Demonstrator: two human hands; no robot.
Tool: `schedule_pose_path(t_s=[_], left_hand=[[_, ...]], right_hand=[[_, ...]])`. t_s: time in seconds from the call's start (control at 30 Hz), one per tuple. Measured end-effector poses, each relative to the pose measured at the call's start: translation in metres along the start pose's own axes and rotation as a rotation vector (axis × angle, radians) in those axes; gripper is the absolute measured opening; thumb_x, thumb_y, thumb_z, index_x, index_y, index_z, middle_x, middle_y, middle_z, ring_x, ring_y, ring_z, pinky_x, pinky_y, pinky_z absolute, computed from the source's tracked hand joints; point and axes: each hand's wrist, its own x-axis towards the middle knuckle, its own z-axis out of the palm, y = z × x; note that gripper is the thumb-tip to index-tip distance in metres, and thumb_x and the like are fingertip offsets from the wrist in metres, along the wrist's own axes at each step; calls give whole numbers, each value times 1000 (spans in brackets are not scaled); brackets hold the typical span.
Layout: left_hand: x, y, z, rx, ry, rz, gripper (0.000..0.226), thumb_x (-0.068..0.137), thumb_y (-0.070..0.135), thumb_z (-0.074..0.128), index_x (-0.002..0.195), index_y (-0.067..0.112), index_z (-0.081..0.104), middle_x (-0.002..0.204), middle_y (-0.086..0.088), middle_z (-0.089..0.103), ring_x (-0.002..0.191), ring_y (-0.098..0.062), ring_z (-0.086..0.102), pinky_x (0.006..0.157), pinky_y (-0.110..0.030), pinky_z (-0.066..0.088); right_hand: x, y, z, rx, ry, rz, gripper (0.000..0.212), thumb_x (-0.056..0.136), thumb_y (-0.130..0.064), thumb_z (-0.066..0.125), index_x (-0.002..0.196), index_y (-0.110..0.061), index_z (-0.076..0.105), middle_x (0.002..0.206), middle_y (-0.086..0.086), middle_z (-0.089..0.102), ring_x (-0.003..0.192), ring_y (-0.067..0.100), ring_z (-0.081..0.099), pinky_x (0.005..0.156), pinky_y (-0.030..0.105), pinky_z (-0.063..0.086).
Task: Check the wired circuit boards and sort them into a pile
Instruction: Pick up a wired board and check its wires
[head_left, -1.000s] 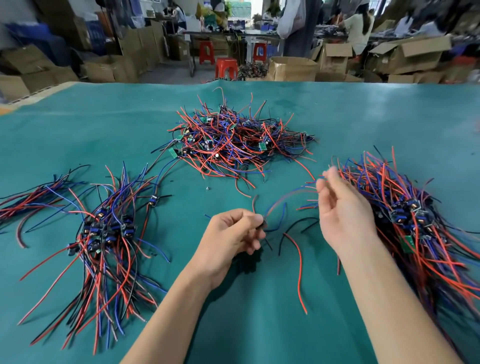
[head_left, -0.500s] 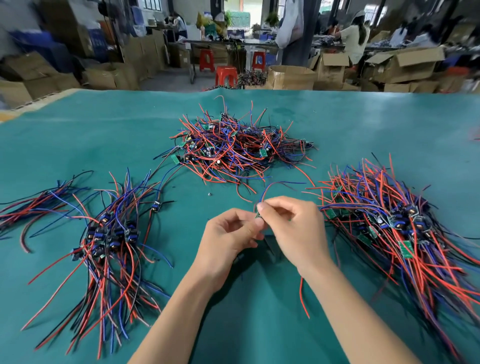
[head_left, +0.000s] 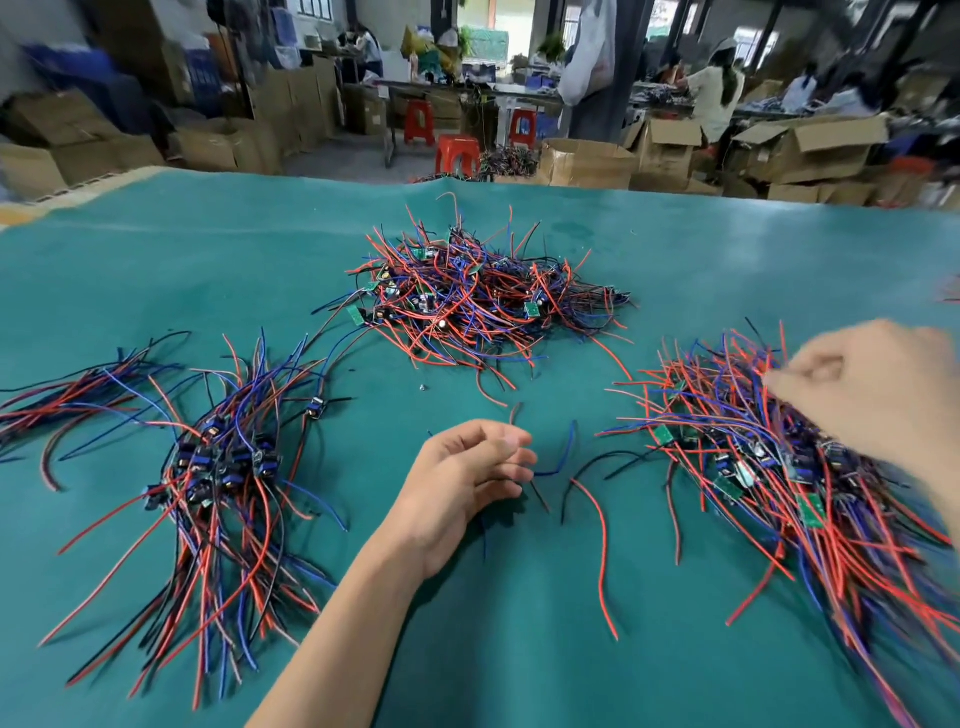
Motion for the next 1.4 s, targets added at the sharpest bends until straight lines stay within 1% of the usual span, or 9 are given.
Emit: schedule_pose_path(t_s=[0.17, 0.3, 0.4, 0.57, 0.73, 0.83, 1.0, 1.17, 1.4], left_hand=[[1, -2, -2, -8, 11, -9, 12, 94, 6, 59, 99, 4, 70, 88, -13, 69, 73, -17, 64, 69, -22, 54], [2, -2, -4, -19, 26, -18, 13, 95, 4, 58, 100, 2, 70, 89, -15, 69, 74, -18, 64, 70, -23, 54], [3, -2, -5, -26, 26, -17, 14, 95, 3, 56, 100, 1, 69, 88, -15, 69, 74, -18, 64, 70, -24, 54], [4, -2, -4, -25, 26, -12, 15, 95, 0, 54, 99, -1, 69, 87, -15, 68, 73, -19, 63, 70, -24, 54], [3, -3, -4, -31, 29, -11, 16, 96, -1, 52, 100, -2, 68, 86, -16, 68, 72, -18, 63, 68, -24, 55], [4, -4, -4, -29, 30, -10, 16, 96, -1, 52, 101, -4, 67, 87, -17, 68, 72, -18, 64, 68, -24, 55], [5, -2, -3, -44, 40, -2, 18, 99, 7, 50, 102, 1, 67, 86, -17, 70, 70, -18, 66, 67, -24, 56], [4, -1, 1, -38, 26, 24, 27, 99, 32, 56, 103, 8, 67, 87, -18, 72, 70, -20, 67, 64, -24, 55], [2, -4, 2, 31, -1, 99, 19, 95, 16, 63, 113, 15, 66, 80, -11, 62, 72, -25, 57, 70, -31, 52]], right_hand=[[31, -94, 39, 264, -121, -271, 8, 75, -34, 67, 67, -36, 68, 76, -7, 75, 88, 28, 71, 85, 41, 59], [71, -168, 88, 166, -364, -425, 48, 83, -18, 65, 127, -37, 63, 125, 11, 67, 111, 32, 64, 96, 40, 53], [89, -193, 117, 203, -408, -406, 69, 82, -10, 57, 146, -34, 50, 137, 15, 61, 74, 27, 66, 73, 32, 57], [94, -193, 137, 345, -277, -292, 46, 80, -15, 59, 121, -34, 71, 128, 14, 67, 117, 35, 61, 100, 35, 50], [71, -170, 109, 859, -10, -125, 15, 83, -32, 64, 70, -29, 71, 74, -2, 73, 81, 27, 71, 71, 38, 55], [33, -152, 88, 1206, -92, -189, 20, 94, -19, 63, 79, -28, 72, 69, -2, 72, 57, 12, 65, 53, 31, 51], [-39, -124, 86, 1773, -440, -54, 22, 98, -5, 59, 112, -20, 65, 87, 15, 74, 63, 17, 60, 54, 24, 47], [-67, -131, 110, 1615, -578, -87, 24, 101, -4, 52, 111, -15, 70, 101, 6, 78, 72, 10, 63, 57, 23, 40], [-73, -140, 123, 1800, -697, 129, 27, 85, 10, 49, 100, -6, 66, 97, 16, 77, 66, 20, 59, 56, 27, 46]])
